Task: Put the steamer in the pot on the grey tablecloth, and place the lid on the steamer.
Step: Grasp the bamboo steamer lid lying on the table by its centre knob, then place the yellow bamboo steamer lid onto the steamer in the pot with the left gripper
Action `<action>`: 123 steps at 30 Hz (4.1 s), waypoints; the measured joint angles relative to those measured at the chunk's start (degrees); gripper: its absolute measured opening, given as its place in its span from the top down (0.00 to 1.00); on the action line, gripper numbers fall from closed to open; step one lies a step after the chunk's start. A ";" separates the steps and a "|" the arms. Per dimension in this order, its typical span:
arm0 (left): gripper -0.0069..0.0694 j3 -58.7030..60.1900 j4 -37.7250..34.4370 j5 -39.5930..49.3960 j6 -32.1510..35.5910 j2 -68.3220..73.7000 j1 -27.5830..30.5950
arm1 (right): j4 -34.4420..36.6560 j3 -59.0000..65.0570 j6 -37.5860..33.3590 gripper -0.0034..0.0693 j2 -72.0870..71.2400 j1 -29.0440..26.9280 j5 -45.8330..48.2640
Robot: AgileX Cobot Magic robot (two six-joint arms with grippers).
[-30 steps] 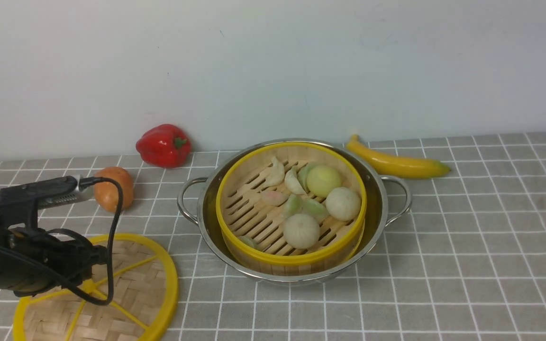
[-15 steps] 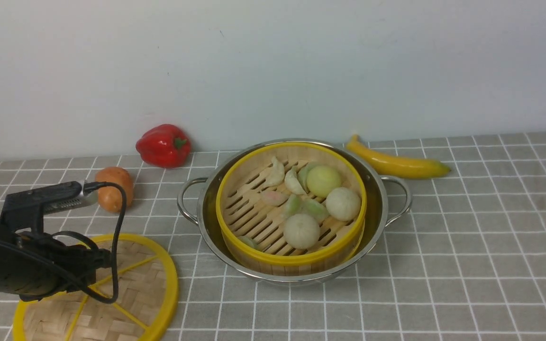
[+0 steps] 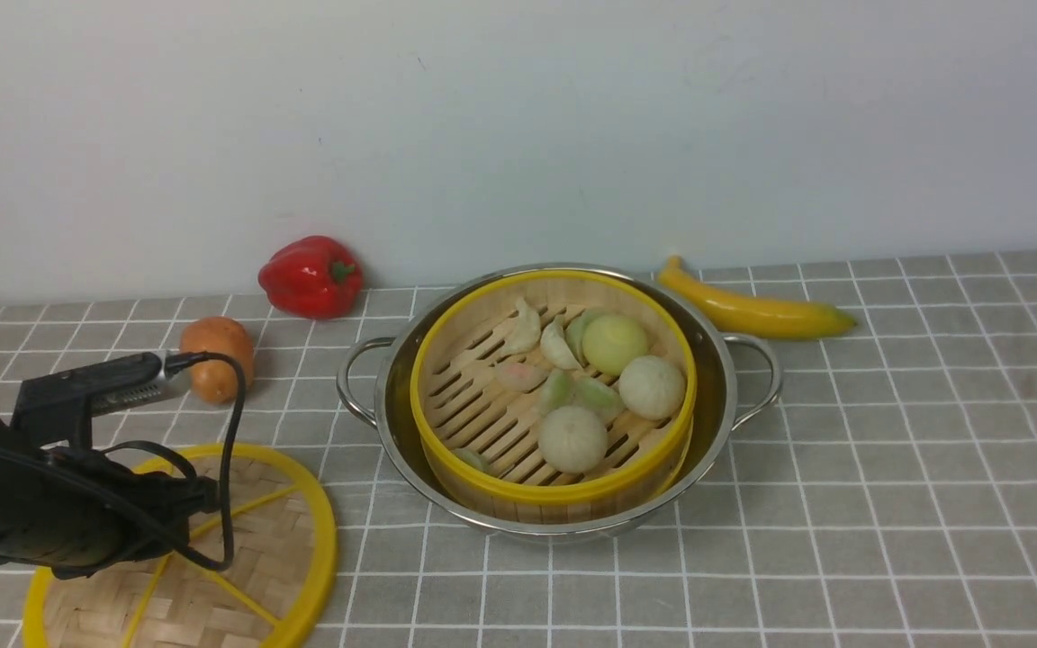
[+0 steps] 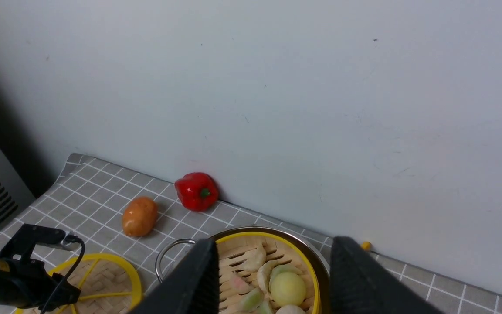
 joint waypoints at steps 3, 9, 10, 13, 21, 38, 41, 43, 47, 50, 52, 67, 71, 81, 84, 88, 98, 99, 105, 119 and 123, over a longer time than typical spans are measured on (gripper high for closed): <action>0.67 0.00 -0.69 0.12 0.00 0.00 -0.06 | 0.00 0.00 0.00 0.46 0.00 0.00 0.00; 0.75 -0.06 -1.00 0.38 0.00 0.00 -0.06 | -0.07 0.00 0.00 0.46 -0.20 0.00 0.00; 0.75 -0.22 -0.79 0.70 0.00 0.00 -0.06 | -0.26 0.00 0.00 0.46 -0.34 0.00 0.00; 0.75 -2.57 2.20 6.11 0.00 0.00 -0.06 | -2.40 0.00 0.00 0.46 -1.50 0.00 0.00; 0.75 -16.34 9.12 24.03 -0.67 -2.76 -0.06 | -8.99 -0.05 0.00 0.46 -6.36 0.00 0.00; 0.75 -38.84 2.81 24.31 3.27 -0.57 -22.51 | -11.43 -0.11 2.78 0.46 -13.52 0.00 0.00; 0.75 -40.64 7.55 20.94 0.13 4.17 -29.55 | -8.99 0.00 2.99 0.46 -13.52 0.00 0.00; 0.75 -43.22 13.09 20.50 -4.21 8.99 -33.07 | -7.18 0.00 3.01 0.46 -13.52 0.00 0.00; 0.75 -46.91 19.28 20.66 -8.16 15.00 -35.51 | -5.36 0.18 3.12 0.46 -13.52 0.00 0.00; 0.75 -48.52 20.50 21.01 -9.15 17.91 -35.99 | -5.30 0.29 3.17 0.46 -13.52 0.00 0.00; 0.75 -48.86 20.55 21.01 -9.22 18.64 -35.99 | -5.23 0.29 3.17 0.46 -13.52 0.00 0.00; 0.75 -49.81 16.09 19.53 -7.06 21.23 -36.04 | -4.94 0.29 3.17 0.46 -13.52 0.00 0.00; 0.75 -49.81 15.90 19.47 -6.87 22.32 -36.05 | -4.94 0.29 3.17 0.46 -13.52 0.00 0.00; 0.75 -49.93 15.90 18.41 -6.44 22.61 -36.05 | -4.94 0.29 3.22 0.46 -13.52 0.00 0.00; 0.75 -49.93 15.86 18.22 -6.44 22.61 -36.05 | -4.94 0.29 3.22 0.46 -13.52 0.00 0.00; 0.75 -49.93 16.09 18.15 -6.44 22.61 -36.48 | -4.94 0.29 3.22 0.46 -13.52 0.00 0.00; 0.75 -50.84 18.29 17.90 -6.20 23.27 -38.47 | -4.94 0.29 3.28 0.46 -13.52 0.00 0.00; 0.75 -50.84 18.57 17.84 -6.20 23.28 -38.59 | -4.94 0.29 3.28 0.46 -13.52 0.00 0.00; 0.75 -50.84 18.85 17.79 -6.20 23.28 -38.64 | -4.94 0.29 3.28 0.46 -13.52 0.00 0.00; 0.75 -50.84 19.08 17.62 -6.67 23.28 -38.64 | -4.49 0.29 3.32 0.46 -13.52 0.00 0.00; 0.75 -50.84 19.13 17.56 -6.98 23.28 -38.64 | -4.49 0.29 3.32 0.46 -13.52 0.00 0.00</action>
